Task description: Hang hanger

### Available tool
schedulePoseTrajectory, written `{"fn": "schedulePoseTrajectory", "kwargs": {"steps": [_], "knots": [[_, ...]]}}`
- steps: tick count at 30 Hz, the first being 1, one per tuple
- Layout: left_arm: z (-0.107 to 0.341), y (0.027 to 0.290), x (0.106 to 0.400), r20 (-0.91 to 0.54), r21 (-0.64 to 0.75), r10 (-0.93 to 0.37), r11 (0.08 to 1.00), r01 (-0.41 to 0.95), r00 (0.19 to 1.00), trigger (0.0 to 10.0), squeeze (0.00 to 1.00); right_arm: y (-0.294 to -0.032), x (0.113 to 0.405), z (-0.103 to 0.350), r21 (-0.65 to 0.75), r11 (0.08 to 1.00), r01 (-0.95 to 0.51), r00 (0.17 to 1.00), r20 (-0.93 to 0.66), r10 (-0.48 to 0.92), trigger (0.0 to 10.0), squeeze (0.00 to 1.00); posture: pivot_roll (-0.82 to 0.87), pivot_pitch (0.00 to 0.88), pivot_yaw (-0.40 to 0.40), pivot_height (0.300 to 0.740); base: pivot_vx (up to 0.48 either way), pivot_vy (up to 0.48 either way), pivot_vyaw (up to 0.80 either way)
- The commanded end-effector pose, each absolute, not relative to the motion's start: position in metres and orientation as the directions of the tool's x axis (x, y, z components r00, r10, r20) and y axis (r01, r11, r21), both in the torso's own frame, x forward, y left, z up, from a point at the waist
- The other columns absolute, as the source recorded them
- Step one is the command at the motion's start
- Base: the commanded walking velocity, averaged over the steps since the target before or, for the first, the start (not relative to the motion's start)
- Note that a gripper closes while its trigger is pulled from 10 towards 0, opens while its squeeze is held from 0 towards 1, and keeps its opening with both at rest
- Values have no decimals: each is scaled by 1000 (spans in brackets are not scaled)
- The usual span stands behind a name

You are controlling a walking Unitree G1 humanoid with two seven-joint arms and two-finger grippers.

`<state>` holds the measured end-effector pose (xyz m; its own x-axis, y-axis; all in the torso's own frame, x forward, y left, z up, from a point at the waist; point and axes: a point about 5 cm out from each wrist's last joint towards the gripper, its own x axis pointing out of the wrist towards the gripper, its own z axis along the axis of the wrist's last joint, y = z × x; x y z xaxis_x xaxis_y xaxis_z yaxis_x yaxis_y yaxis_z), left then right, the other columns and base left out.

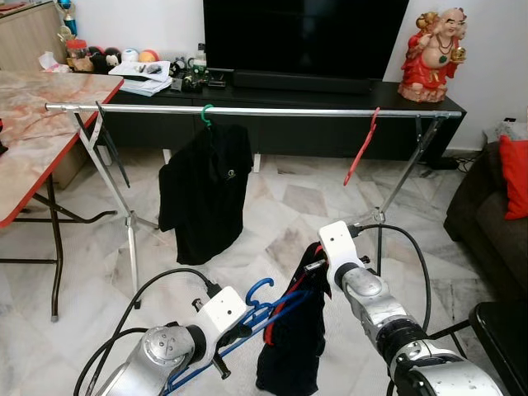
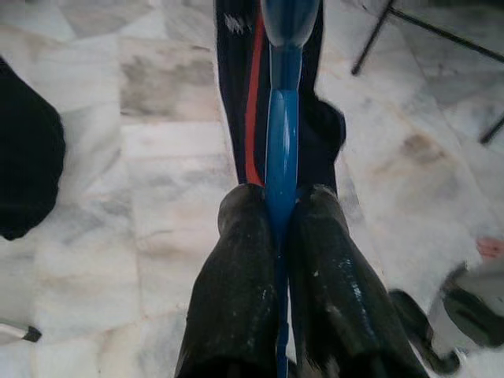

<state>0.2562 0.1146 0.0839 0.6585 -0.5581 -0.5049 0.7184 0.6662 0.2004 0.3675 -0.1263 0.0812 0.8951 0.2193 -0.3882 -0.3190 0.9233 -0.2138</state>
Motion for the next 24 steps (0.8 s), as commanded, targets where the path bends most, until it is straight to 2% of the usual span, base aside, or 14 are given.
{"fn": "schedulePoseTrajectory", "kwargs": {"steps": [1, 14, 24], "knots": [[94, 118, 265, -456, 250, -530, 694, 675, 715, 10000, 0, -122, 374, 95, -205, 926, -317, 908, -346, 235, 10000, 0, 235, 0, -90, 740, 0, 0, 0], [108, 119, 277, -336, 271, -498, 762, 589, 799, 10000, 0, -122, 374, 93, -218, 936, -278, 914, -360, 187, 10000, 0, 229, 0, -89, 740, 0, 0, 0], [102, 107, 271, -357, 221, -567, 720, 657, 742, 10000, 0, -93, 376, 105, -98, 937, -336, 906, -304, 294, 10000, 0, 227, 0, -88, 740, 0, 0, 0]]}}
